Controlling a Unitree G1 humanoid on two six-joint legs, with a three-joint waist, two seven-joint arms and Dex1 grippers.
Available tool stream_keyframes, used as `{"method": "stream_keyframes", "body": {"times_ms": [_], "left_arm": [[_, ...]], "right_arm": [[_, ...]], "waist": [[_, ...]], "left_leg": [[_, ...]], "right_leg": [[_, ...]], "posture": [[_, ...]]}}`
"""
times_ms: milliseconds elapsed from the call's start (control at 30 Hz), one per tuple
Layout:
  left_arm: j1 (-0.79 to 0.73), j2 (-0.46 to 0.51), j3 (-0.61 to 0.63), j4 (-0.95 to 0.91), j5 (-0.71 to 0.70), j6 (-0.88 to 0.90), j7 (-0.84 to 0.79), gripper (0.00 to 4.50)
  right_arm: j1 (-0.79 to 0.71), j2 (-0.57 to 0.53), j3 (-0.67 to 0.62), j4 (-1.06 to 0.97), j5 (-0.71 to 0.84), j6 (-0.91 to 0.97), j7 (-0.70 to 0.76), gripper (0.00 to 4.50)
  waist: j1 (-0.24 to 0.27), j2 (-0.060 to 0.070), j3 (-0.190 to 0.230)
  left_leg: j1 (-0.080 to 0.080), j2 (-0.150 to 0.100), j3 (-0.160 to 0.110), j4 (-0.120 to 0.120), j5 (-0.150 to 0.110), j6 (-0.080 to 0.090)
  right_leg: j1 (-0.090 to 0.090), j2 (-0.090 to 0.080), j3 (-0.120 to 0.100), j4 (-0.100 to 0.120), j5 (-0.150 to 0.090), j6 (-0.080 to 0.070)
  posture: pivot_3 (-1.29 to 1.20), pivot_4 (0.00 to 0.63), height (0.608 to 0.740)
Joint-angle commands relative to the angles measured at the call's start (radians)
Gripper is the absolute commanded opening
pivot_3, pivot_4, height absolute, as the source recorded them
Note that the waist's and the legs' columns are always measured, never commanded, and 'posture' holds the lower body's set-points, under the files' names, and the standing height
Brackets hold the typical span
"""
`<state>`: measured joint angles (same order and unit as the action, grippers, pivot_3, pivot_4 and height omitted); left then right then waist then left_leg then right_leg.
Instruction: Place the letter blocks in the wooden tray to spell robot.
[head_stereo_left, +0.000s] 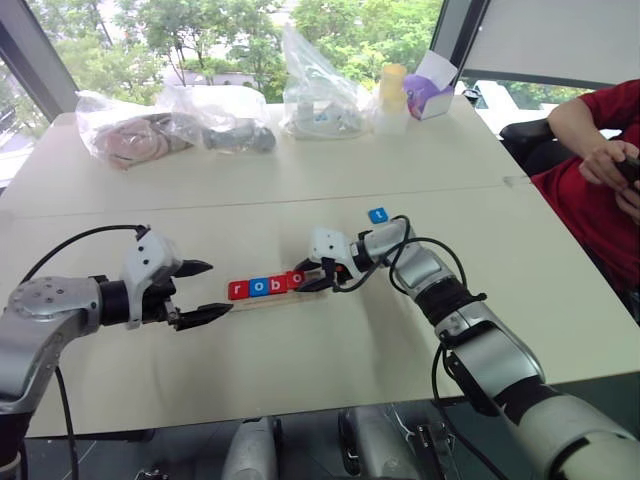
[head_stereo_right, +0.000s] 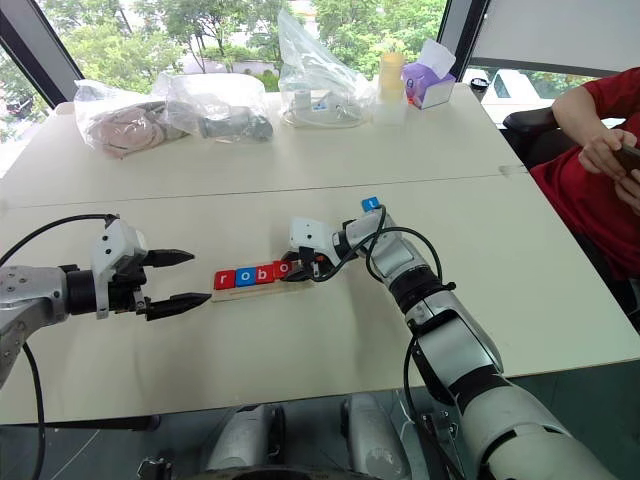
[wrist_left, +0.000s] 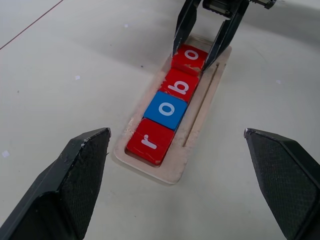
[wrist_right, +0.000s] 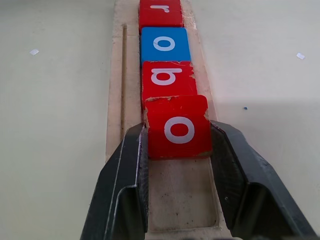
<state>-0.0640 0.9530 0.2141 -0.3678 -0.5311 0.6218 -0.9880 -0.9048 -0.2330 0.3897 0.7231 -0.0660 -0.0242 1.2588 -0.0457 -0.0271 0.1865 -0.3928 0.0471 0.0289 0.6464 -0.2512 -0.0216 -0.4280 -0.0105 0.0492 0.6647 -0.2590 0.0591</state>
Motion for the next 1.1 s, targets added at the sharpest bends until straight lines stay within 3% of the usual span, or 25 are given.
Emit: {"method": "stream_keyframes", "body": {"times_ms": [33, 100, 133, 333, 867, 1100], "left_arm": [[-0.006, -0.002, 0.010, -0.018, 0.006, -0.017, 0.008, 4.50], [-0.008, -0.004, 0.007, -0.016, 0.007, -0.020, 0.010, 4.50], [-0.009, -0.005, 0.004, -0.013, 0.011, -0.024, 0.012, 4.50], [-0.018, -0.012, -0.011, 0.005, 0.033, -0.045, 0.013, 4.50], [-0.051, -0.029, -0.052, 0.033, 0.068, -0.067, 0.006, 4.50], [-0.078, -0.054, -0.049, 0.015, 0.045, -0.059, 0.025, 4.50]], "right_arm": [[-0.016, 0.007, -0.005, -0.010, -0.002, -0.016, -0.002, 3.21], [-0.020, 0.009, -0.013, -0.011, 0.001, -0.017, -0.012, 4.31], [-0.023, 0.009, -0.019, -0.014, 0.005, -0.012, -0.017, 4.44], [-0.028, 0.007, -0.049, -0.052, 0.035, 0.036, -0.027, 4.44], [0.141, -0.015, -0.016, -0.274, 0.056, 0.160, -0.017, 4.44], [0.091, -0.027, -0.095, -0.261, 0.049, 0.105, -0.175, 4.44]], "waist": [[0.000, 0.000, 0.000], [0.000, 0.000, 0.000], [0.000, 0.000, 0.000], [0.000, 0.000, 0.000], [0.001, 0.000, 0.000], [0.001, 0.000, 0.000]], "left_leg": [[0.000, 0.000, 0.000, 0.000, 0.000, 0.000], [0.000, 0.000, 0.000, 0.000, 0.000, 0.000], [0.000, 0.000, 0.000, 0.000, 0.000, 0.000], [0.000, 0.000, 0.000, 0.000, 0.000, 0.000], [0.000, 0.000, 0.000, 0.000, 0.000, 0.000], [0.000, 0.000, 0.000, 0.000, 0.000, 0.000]], "right_leg": [[0.000, 0.000, 0.000, 0.000, 0.000, 0.000], [0.000, 0.000, 0.000, 0.000, 0.000, 0.000], [0.000, 0.000, 0.000, 0.000, 0.000, 0.000], [0.000, 0.000, 0.000, 0.000, 0.000, 0.000], [0.000, 0.000, 0.000, 0.000, 0.000, 0.000], [0.000, 0.000, 0.000, 0.000, 0.000, 0.000]], "posture": [[0.00, 0.150, 0.740], [0.00, 0.150, 0.740], [0.00, 0.150, 0.740], [0.00, 0.150, 0.740], [0.00, 0.150, 0.740], [0.00, 0.150, 0.740]]}}
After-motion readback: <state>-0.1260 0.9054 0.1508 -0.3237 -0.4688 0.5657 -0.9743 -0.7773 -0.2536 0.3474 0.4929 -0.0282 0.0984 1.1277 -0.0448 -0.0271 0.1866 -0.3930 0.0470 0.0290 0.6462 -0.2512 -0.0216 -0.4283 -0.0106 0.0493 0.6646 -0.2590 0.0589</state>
